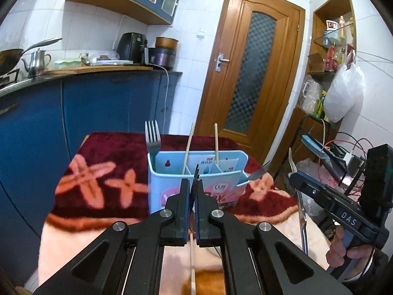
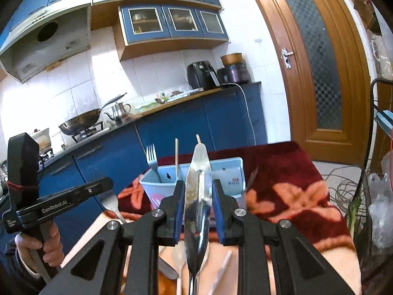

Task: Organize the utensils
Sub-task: 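Lift the fork and knife and carry both over the blue caddy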

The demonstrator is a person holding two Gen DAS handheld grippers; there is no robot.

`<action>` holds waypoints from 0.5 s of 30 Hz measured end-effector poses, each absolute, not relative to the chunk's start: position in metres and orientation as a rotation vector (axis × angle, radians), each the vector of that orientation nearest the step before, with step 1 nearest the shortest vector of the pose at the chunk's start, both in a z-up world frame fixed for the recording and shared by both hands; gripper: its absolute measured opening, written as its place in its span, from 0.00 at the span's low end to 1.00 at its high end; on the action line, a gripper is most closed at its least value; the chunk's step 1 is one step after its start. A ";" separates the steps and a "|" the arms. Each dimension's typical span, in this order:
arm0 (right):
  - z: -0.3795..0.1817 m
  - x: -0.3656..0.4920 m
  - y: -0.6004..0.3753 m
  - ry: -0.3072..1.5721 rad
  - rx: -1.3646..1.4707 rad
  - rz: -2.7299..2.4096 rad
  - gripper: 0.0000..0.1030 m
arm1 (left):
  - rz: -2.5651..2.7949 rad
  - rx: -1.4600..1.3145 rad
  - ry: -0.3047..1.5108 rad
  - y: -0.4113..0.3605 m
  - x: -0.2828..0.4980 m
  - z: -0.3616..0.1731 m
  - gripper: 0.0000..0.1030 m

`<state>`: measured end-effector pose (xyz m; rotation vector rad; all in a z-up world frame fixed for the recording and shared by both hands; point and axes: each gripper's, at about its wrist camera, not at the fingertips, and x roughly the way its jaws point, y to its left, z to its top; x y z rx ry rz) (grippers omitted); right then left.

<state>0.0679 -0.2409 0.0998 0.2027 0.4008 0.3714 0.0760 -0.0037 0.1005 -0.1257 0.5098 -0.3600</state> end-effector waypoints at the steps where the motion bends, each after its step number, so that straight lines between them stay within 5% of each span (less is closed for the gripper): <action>1: 0.103 0.068 -0.241 0.390 0.203 0.371 0.24 | -0.358 -0.127 0.506 -0.003 0.077 0.103 0.03; 15: 0.121 0.078 -0.243 0.298 0.202 0.367 0.24 | -0.182 -0.022 0.282 0.013 0.094 0.200 0.03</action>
